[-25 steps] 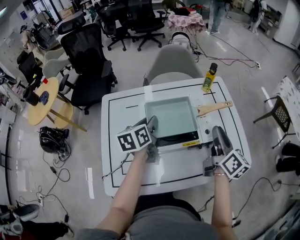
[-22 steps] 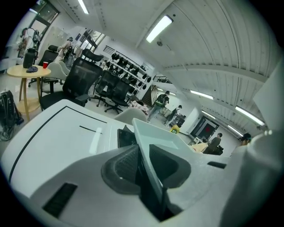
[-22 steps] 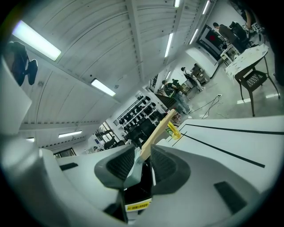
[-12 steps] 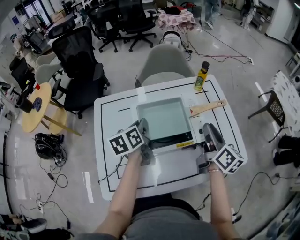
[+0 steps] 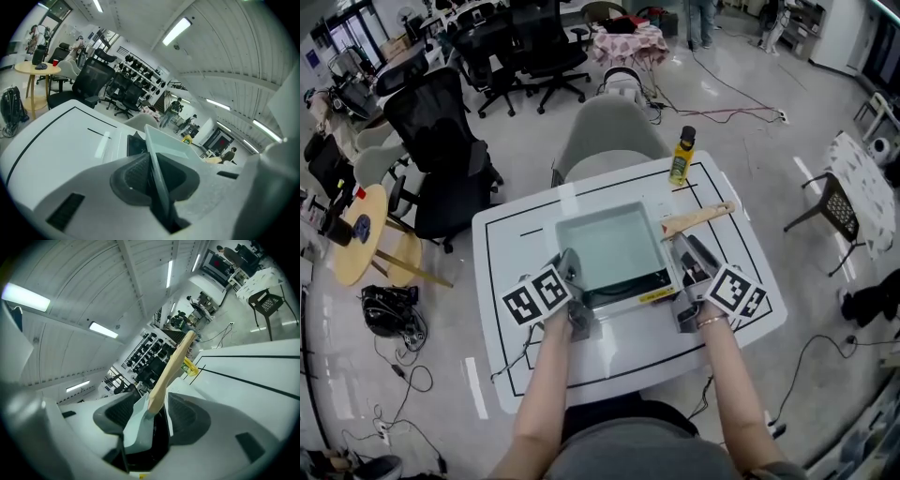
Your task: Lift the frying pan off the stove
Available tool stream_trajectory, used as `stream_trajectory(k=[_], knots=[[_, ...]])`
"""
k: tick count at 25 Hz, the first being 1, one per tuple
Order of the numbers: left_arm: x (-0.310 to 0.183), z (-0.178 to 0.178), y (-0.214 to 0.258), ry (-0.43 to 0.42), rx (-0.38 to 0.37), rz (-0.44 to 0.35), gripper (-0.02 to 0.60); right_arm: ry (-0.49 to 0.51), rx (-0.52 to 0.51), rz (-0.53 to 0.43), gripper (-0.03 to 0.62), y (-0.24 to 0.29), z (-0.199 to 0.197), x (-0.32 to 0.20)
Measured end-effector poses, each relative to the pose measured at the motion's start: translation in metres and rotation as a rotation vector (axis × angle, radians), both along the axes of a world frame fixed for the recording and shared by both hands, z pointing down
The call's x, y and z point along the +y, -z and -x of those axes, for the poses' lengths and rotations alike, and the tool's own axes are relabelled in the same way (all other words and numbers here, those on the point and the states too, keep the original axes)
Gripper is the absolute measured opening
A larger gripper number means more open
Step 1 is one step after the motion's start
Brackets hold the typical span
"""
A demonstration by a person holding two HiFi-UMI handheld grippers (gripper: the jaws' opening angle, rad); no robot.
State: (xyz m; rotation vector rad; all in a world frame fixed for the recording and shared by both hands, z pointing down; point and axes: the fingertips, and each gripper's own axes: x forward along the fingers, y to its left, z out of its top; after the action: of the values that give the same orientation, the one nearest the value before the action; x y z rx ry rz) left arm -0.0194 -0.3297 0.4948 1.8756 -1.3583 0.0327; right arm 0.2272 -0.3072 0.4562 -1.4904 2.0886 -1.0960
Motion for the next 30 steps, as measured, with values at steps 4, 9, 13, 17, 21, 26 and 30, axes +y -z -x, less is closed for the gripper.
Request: stream_trajectory(k=[4, 9, 13, 17, 21, 26, 30], knots=[[-0.001, 0.002, 0.002, 0.003, 0.003, 0.001, 0.032, 0.023, -0.011, 0.017, 0.242, -0.003, 0.010, -0.013], [0.001, 0.001, 0.002, -0.001, 0.011, 0.009, 0.032, 0.027, -0.016, 0.054, 0.268, -0.005, 0.012, -0.022], [0.001, 0.000, 0.003, -0.002, 0.012, 0.009, 0.032, 0.043, -0.037, 0.068, 0.272, -0.005, 0.015, -0.030], [-0.001, 0.000, 0.002, -0.009, 0.016, 0.013, 0.032, 0.041, -0.048, 0.080, 0.272, -0.006, 0.018, -0.037], [0.000, -0.001, 0.001, -0.017, 0.011, 0.016, 0.032, 0.024, -0.064, 0.091, 0.248, -0.009, 0.015, -0.042], [0.000, -0.002, 0.000, -0.023, 0.006, 0.020, 0.032, 0.007, -0.066, 0.103, 0.214, -0.013, 0.013, -0.049], [0.000, 0.000, 0.000, -0.025, 0.006, 0.022, 0.032, -0.005, -0.064, 0.123, 0.177, -0.016, 0.012, -0.052]])
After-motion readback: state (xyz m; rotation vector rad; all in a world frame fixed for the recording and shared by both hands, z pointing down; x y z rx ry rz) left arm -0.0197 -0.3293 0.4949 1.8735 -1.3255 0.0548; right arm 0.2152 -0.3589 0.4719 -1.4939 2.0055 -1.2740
